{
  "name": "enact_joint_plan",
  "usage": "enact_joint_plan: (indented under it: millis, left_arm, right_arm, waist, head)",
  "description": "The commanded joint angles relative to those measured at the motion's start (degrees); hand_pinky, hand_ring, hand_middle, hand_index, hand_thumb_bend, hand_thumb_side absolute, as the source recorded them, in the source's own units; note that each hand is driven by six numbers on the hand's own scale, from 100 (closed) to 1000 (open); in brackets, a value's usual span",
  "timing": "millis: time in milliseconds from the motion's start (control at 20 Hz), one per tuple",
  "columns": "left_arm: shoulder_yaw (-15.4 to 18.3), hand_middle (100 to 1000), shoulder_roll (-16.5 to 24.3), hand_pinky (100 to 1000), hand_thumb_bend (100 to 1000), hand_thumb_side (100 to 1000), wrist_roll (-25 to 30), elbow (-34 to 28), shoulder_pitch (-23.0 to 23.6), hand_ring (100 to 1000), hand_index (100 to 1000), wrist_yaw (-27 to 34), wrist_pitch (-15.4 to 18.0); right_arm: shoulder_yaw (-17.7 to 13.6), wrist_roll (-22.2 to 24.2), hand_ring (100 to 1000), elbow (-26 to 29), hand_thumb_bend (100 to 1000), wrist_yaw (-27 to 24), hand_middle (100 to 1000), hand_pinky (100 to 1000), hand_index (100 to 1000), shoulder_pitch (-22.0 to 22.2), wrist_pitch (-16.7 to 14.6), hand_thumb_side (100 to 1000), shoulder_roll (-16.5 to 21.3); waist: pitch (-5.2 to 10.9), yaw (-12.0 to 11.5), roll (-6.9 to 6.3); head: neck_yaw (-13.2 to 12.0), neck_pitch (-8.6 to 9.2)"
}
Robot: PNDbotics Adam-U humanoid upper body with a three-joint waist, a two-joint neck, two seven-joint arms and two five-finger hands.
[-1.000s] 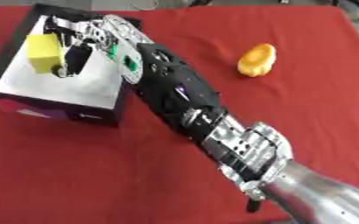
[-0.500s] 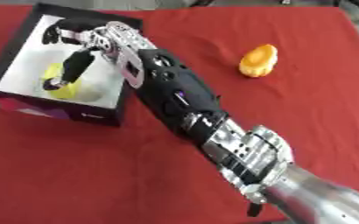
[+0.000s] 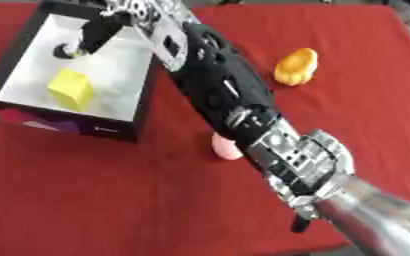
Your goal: Pick up objects on the table and place them in the box.
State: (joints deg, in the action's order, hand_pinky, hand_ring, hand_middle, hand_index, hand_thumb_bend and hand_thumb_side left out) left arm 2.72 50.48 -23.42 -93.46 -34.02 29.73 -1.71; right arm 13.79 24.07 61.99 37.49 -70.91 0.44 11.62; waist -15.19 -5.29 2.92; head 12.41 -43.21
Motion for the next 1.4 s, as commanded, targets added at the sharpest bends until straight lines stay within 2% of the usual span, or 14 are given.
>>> enact_joint_plan:
  millis: [50, 350, 500, 650, 900, 950, 1000, 1100, 1150, 1200, 1400]
  left_arm:
    - [1.24, 755, 3.17, 844, 815, 603, -0.75, 0.05, 0.28, 716, 838, 0.51, 0.26]
    - [1.35, 754, 3.71, 844, 816, 603, -0.84, 0.42, 1.69, 715, 838, 0.3, 0.36]
    - [1.14, 754, 3.8, 844, 817, 603, -0.63, 0.49, 2.05, 714, 838, 0.12, 0.26]
    - [1.03, 754, 3.93, 843, 817, 603, -0.45, 0.51, 2.48, 713, 837, -0.04, 0.17]
    - [0.81, 753, 3.8, 842, 817, 602, -0.16, 0.05, 2.9, 711, 836, -0.18, 0.08]
    - [0.78, 752, 3.76, 842, 818, 590, -0.14, -0.08, 3.06, 711, 836, -0.23, 0.04]
    - [0.81, 752, 3.68, 842, 819, 601, -0.16, -0.27, 3.3, 710, 836, -0.28, 0.04]
    - [0.97, 752, 3.25, 841, 818, 601, -0.32, -0.83, 3.92, 710, 836, -0.47, 0.14]
    - [1.13, 753, 2.8, 841, 818, 601, -0.46, -1.28, 4.32, 711, 836, -0.71, 0.24]
    - [1.35, 753, 2.13, 841, 817, 600, -0.66, -1.9, 4.85, 711, 837, -1.1, 0.4]
    - [1.69, 756, -0.44, 841, 817, 599, -1.6, -5.07, 7.89, 711, 840, -4.22, 0.49]
  right_arm:
    - [-1.25, 0.16, 859, 4.74, 547, -3.16, 830, 912, 871, -1.89, 1.75, 384, 5.75]
    - [-1.96, 1.26, 855, 12.22, 549, -9.89, 826, 914, 867, -1.06, 5.19, 368, 15.57]
    - [-1.28, 0.48, 852, 16.68, 551, -23.21, 823, 915, 865, 1.15, 8.71, 369, 23.75]
    - [-0.05, -0.54, 850, 21.66, 543, -30.27, 821, 909, 860, 4.63, 11.09, 386, 29.85]
    - [1.56, -0.6, 844, 35.12, 535, -35.23, 815, 899, 855, 14.56, 11.2, 404, 39.54]
    - [1.4, -0.64, 840, 38.09, 589, -35.86, 811, 897, 853, 16.47, 11.19, 383, 41.02]
    - [1.16, -0.73, 838, 41.07, 532, -36.49, 809, 897, 852, 18.34, 11.16, 403, 42.37]
    - [0.65, -1.06, 837, 46.12, 529, -37.6, 808, 895, 851, 21.23, 11.45, 401, 44.27]
    - [0.49, -1.16, 837, 48.28, 590, -38.08, 807, 897, 851, 22.45, 11.59, 372, 44.88]
    - [0.44, -1.11, 837, 50.24, 528, -38.59, 808, 897, 851, 23.66, 11.68, 401, 45.39]
    - [1.41, 0.1, 838, 52.46, 529, -39.17, 810, 895, 851, 26.34, 9.41, 411, 46.56]
  waist:
    - [2.42, 0.67, 0.33]
    - [2.68, 2.55, 0.3]
    - [2.63, 3.1, 0.39]
    - [2.53, 3.49, 0.51]
    - [1.86, 3.21, 0.49]
    - [1.7, 3.15, 0.46]
    - [1.53, 3.12, 0.42]
    - [1.26, 3.09, 0.36]
    - [1.14, 3.07, 0.33]
    - [1.0, 3.02, 0.29]
    - [0.53, 2.83, 0.11]
  head:
    - [-1.33, -0.46]
    - [-2.91, -0.71]
    - [-3.14, -0.65]
    - [-3.43, -0.54]
    - [-3.53, -0.11]
    - [-3.57, -0.07]
    - [-3.63, 0.02]
    - [-3.75, 0.18]
    - [-3.76, 0.28]
    - [-3.74, 0.45]
    - [-3.66, 0.83]
